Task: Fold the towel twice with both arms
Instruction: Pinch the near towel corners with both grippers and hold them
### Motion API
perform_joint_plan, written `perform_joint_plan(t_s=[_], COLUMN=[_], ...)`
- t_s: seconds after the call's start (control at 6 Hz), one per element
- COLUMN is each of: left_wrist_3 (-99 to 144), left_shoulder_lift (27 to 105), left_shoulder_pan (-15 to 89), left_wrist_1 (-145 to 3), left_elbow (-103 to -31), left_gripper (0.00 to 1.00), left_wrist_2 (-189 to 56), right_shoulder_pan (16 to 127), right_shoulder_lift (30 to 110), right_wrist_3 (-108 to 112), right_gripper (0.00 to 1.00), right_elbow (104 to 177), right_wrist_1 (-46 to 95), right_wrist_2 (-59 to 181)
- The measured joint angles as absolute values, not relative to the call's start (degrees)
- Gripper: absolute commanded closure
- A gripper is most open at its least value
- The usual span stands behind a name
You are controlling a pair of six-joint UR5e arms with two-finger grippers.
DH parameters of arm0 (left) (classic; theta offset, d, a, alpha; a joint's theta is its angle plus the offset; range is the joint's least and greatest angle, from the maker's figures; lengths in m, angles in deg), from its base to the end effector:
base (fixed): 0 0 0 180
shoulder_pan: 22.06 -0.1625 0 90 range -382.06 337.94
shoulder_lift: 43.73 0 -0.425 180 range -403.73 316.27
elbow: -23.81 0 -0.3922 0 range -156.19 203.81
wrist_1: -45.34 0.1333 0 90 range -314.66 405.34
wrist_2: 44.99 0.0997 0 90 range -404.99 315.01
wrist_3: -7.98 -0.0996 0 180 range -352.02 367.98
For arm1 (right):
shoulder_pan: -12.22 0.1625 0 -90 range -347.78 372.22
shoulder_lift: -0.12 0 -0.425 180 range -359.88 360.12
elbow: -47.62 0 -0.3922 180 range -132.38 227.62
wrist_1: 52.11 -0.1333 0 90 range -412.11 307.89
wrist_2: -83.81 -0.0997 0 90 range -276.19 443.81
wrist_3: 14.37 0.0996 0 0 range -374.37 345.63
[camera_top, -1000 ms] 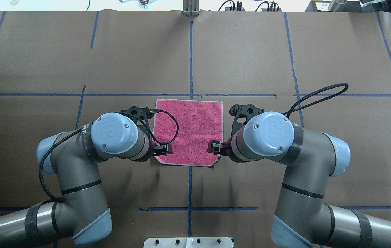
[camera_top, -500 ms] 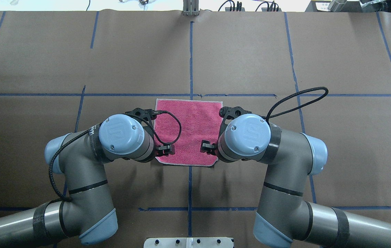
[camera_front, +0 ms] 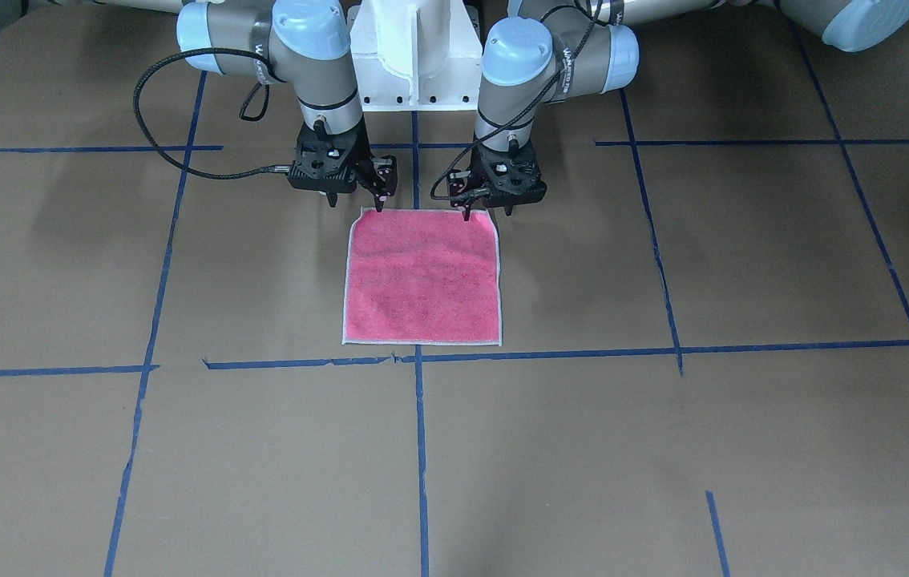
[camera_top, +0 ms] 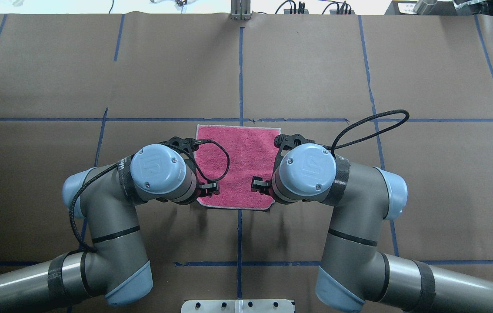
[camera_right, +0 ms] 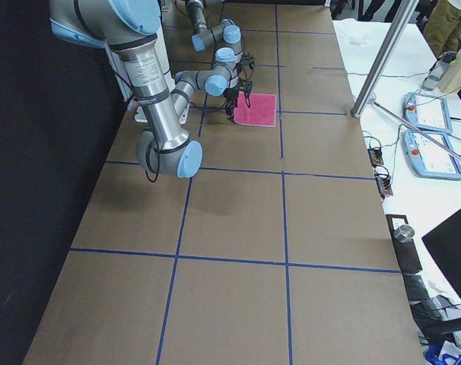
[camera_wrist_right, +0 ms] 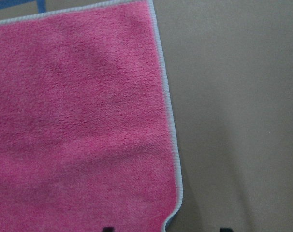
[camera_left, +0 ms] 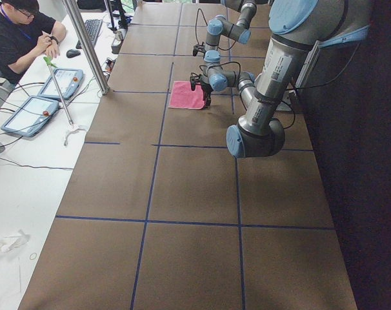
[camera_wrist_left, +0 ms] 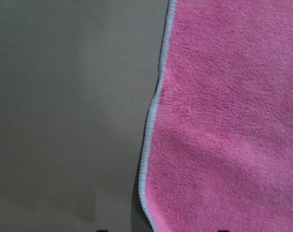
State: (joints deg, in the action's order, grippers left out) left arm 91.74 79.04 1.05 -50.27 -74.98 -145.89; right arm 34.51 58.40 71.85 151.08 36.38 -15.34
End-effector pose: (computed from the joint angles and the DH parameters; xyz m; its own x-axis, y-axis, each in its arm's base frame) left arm 0.5649 -0.3655 0.2530 0.6496 -0.1612 -0.7430 0.1884 0.9809 -0.0481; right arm -0.5475 -0.3514 0.2407 0.6509 0.1965 0.7333 -0.2250 0.9725 -0.0609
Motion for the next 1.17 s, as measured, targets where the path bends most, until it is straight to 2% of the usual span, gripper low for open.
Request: perform_joint_plan(t_s=[0.17,0.33,0.83,1.0,1.17], left_wrist_3=[91.9,92.0,92.0,92.1,92.1], left_shoulder_lift=[79.0,79.0,78.9,78.9,78.9], left_shoulder_pan=[1.0,1.1,1.0,1.0,1.1], left_wrist_1=[-50.2,-50.2,-50.0,-50.0,-50.0], left_elbow=[-75.0,-75.0,-75.2,-75.3,-75.3], left_gripper=[0.96,1.00,1.00,1.00,1.00], left_wrist_2=[-145.9,-145.9,-145.9,-145.9,-145.9], right_shoulder_pan=[34.4,34.3,33.6,33.4,33.3], right_shoulder_lift=[58.4,58.5,58.2,58.0,58.0], right_wrist_3=[71.8,71.8,72.7,73.0,73.2], right_gripper=[0.21,0.24,0.28,0.46,0.86], right_elbow=[151.1,151.1,149.0,147.7,146.9], right_wrist_1=[36.4,36.4,35.7,34.2,32.8], right_wrist_2=[-15.3,-15.3,-15.2,-15.2,-15.2])
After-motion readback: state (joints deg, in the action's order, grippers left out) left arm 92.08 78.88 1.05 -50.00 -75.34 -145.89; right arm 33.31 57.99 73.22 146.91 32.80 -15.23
